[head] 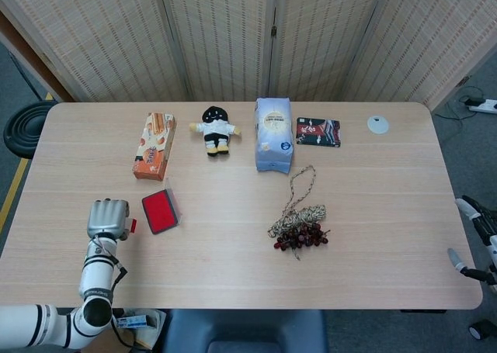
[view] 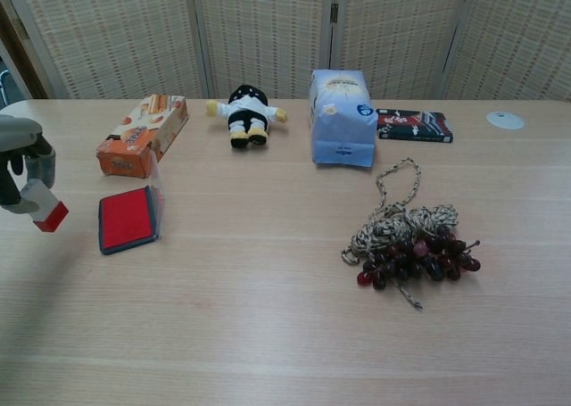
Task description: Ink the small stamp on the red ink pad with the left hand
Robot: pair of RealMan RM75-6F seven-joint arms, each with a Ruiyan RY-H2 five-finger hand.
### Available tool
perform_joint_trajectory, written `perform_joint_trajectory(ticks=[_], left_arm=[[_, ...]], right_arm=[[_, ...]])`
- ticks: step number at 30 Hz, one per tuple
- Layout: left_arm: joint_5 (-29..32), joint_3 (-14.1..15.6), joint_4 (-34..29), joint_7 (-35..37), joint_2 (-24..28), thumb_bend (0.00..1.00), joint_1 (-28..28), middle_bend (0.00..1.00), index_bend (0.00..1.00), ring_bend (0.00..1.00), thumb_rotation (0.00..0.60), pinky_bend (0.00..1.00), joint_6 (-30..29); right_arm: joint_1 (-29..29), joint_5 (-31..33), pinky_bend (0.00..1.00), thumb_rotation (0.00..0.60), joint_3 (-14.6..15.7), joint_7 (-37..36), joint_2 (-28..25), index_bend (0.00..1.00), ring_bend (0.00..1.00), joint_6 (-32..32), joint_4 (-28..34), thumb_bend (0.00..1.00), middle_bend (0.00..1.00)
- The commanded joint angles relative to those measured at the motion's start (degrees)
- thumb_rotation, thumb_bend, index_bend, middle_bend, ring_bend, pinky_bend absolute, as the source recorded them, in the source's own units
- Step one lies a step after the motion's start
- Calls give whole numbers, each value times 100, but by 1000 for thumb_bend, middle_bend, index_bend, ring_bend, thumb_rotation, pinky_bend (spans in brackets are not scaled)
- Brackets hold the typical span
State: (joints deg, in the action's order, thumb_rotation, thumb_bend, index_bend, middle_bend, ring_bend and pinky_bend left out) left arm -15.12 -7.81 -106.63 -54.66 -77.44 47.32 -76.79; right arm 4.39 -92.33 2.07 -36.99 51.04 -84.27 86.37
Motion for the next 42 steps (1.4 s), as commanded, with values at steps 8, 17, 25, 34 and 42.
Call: perform_joint_trajectory(ticks=[8, 17, 25, 34, 42], left_arm=[[-409, 255, 658, 478, -66, 297, -275, 390, 569, 285, 600, 306, 618], [-376, 333, 1293, 496, -392, 297, -276, 390, 572, 285, 600, 306, 1020], [-348, 337, 1479, 494, -485, 297, -294, 390, 573, 285, 600, 306, 1086], [-389, 360, 1537, 565, -561, 297, -371, 398, 577, 286, 600, 306, 1115], [-414, 360, 1652, 640, -613, 297, -432, 398, 576, 286, 600, 305, 1197]], right_arm=[[27, -6, 0, 600, 1, 419, 38, 20, 0, 117, 216, 381, 0], [21, -28, 0, 600, 5, 380, 22, 20, 0, 108, 211, 381, 0], [46, 1, 0, 600, -5, 406, 29, 20, 0, 173, 221, 381, 0], [47, -6, 0, 600, -2, 448, 31, 20, 0, 185, 239, 381, 0], [73, -1, 0, 600, -2, 463, 43, 20, 0, 242, 233, 381, 0]])
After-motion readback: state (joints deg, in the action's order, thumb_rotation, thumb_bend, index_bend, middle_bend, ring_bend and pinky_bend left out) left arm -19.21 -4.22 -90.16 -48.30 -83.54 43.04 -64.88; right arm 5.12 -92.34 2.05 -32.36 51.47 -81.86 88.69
